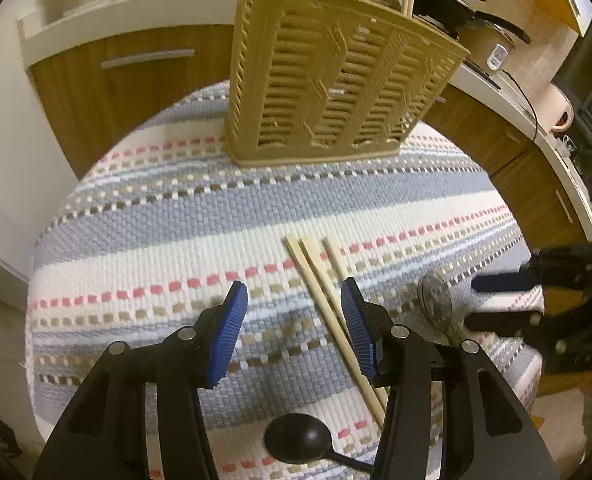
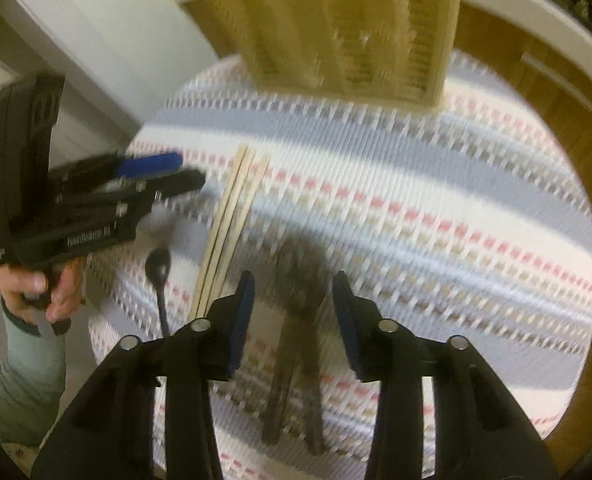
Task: Organize utensils
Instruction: 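Move the left tool over the black spoon while the right moves over a clear spoon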
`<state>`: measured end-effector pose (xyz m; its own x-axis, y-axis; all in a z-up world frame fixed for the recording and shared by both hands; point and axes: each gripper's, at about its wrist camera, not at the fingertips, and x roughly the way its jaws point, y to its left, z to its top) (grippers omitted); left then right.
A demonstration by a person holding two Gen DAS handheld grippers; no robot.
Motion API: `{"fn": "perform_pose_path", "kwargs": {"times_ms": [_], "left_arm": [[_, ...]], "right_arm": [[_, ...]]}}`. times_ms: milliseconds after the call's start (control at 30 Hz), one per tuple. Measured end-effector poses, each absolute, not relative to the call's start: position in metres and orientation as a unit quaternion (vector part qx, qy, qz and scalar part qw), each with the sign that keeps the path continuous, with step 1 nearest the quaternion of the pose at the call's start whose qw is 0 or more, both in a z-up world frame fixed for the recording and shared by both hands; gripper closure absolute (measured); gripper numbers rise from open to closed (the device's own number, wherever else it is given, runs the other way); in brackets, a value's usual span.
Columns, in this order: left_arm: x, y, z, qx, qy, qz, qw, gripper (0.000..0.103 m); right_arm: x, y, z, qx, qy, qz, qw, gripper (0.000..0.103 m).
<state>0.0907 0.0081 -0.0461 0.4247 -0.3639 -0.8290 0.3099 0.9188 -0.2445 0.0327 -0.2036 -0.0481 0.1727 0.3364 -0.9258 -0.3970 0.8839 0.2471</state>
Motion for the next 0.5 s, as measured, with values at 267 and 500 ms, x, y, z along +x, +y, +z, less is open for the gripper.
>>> {"fn": "perform_pose_path", "kwargs": {"times_ms": [267, 500], "left_arm": [[0.071, 0.025, -0.043, -0.045, 0.504, -0.205, 0.838, 0.056], [0.029, 0.051, -0.044, -0.075, 0.522, -0.196, 0.827, 0.056]], "right_arm": [[0.010, -0.199, -0.067, -0.015, 0.629, 0.256, 0.734, 0.077], [0.006, -0.191, -0.078, -0.040, 0.631, 0.242, 0.736, 0.078]]}}
